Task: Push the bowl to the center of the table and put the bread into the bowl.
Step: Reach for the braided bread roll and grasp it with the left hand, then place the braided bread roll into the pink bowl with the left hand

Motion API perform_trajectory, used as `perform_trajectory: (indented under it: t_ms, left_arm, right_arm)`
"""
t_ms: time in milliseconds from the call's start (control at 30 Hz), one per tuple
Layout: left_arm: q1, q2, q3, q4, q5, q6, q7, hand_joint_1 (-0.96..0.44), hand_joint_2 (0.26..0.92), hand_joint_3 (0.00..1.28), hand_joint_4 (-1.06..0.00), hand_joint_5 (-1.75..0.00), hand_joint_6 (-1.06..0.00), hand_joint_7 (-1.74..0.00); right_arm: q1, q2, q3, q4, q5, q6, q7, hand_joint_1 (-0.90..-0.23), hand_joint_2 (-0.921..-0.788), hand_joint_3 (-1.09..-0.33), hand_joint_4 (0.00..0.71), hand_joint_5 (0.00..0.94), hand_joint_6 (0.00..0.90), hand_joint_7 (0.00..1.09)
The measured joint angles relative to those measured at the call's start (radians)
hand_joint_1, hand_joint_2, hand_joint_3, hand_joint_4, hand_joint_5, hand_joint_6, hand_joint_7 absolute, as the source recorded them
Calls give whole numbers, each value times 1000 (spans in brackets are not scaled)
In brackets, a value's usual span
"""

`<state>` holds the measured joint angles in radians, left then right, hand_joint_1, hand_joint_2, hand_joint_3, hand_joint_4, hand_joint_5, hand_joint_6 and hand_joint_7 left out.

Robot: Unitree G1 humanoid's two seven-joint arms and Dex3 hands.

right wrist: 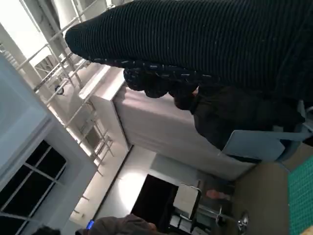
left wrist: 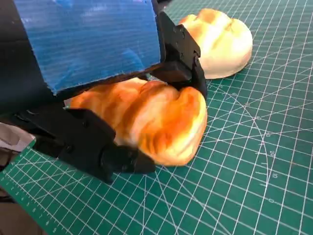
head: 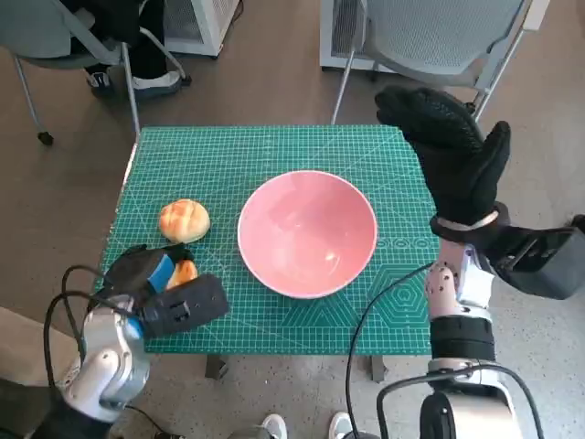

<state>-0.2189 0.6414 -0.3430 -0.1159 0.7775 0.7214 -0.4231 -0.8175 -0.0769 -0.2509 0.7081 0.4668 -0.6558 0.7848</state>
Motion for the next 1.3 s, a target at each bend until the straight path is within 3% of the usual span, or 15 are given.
perform_trajectory:
  t_ms: [67, 167, 467, 933, 1067, 1300]
  left_arm:
    - [9, 0, 11, -16, -3, -1, -6, 2, 650, 541, -664, -1405, -717, -1015]
    - [18, 1, 28, -42, -6, -1, -24, 2, 682, 485, -664, -1402, -722, -980]
    - [74, 5, 79, -129, -15, -34, -48, 4, 682, 459, -675, -1407, -793, -866]
    - [118, 16, 164, -263, -13, -74, -65, 5, 674, 464, -701, -1386, -789, -864]
    - [112, 23, 183, -300, -7, -74, -85, 3, 720, 368, -734, -1316, -780, -872]
    - [75, 27, 207, -339, -3, -76, -109, 3, 743, 314, -748, -1291, -800, -837]
  right_arm:
    - [0, 0, 1, -1, 0, 0, 0, -703, -921, -878, 121, 1, 155, 192]
    - [0, 1, 3, -1, -1, 0, 0, -702, -921, -880, 120, 0, 152, 195]
    - [1, 7, 16, -6, -2, 0, -10, -694, -921, -886, 114, 0, 141, 207]
    - [4, 18, 32, -14, -24, -2, -47, -688, -921, -890, 111, 0, 127, 229]
    - [8, 20, 35, -15, -33, -3, -56, -695, -921, -887, 111, 0, 122, 237]
    - [18, 25, 40, -31, -38, -3, -65, -699, -921, -880, 109, 0, 90, 291]
